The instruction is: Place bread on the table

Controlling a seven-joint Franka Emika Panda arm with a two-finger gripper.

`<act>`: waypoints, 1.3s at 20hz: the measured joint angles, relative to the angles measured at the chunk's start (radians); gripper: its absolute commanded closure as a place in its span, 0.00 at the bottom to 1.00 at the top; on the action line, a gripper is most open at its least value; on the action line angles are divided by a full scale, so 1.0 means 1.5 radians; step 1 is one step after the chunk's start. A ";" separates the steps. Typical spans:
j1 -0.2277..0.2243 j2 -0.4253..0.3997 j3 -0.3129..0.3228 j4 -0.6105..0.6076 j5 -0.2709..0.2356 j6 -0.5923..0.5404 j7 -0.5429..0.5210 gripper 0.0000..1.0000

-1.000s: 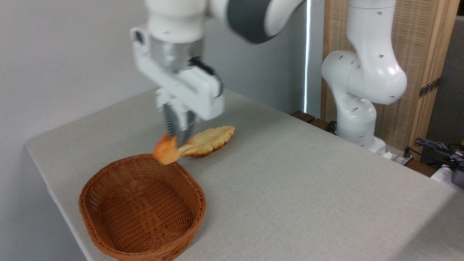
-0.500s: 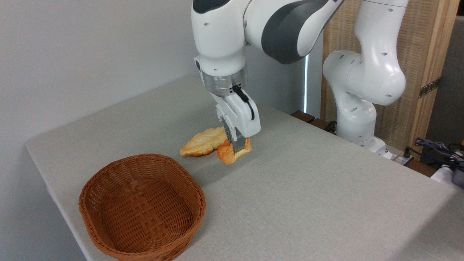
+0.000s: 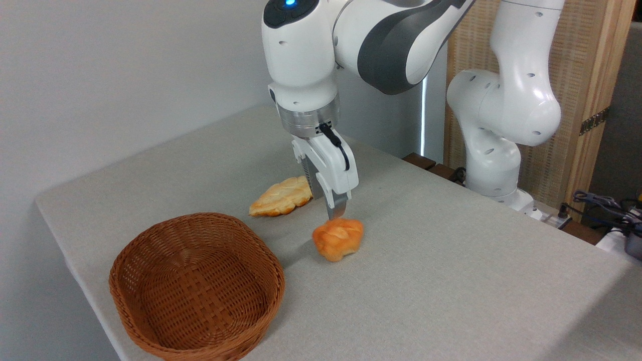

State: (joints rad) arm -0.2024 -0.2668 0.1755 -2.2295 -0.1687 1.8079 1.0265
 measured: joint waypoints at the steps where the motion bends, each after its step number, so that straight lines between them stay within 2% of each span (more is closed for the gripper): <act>1: 0.000 0.000 0.000 0.000 0.000 0.000 0.000 0.00; 6: 0.002 -0.001 0.001 0.015 0.003 0.009 0.000 0.00; 8: 0.005 -0.001 0.002 0.050 0.003 0.006 -0.008 0.00; 11: 0.007 0.013 0.002 0.133 0.003 -0.026 -0.069 0.00; 13: 0.006 0.052 -0.001 0.218 0.003 -0.067 -0.124 0.00; 16: 0.005 0.141 -0.005 0.356 0.003 -0.127 -0.176 0.00; 18: 0.005 0.185 -0.007 0.415 0.003 -0.138 -0.194 0.00; 20: 0.005 0.204 -0.007 0.444 0.003 -0.145 -0.203 0.00; 22: 0.005 0.207 -0.011 0.450 0.020 -0.146 -0.204 0.00; 24: 0.005 0.207 -0.030 0.452 0.058 -0.146 -0.219 0.00; 26: 0.004 0.207 -0.047 0.454 0.080 -0.146 -0.240 0.00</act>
State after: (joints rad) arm -0.1958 0.0435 0.1048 -1.5490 -0.0483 1.5895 0.6660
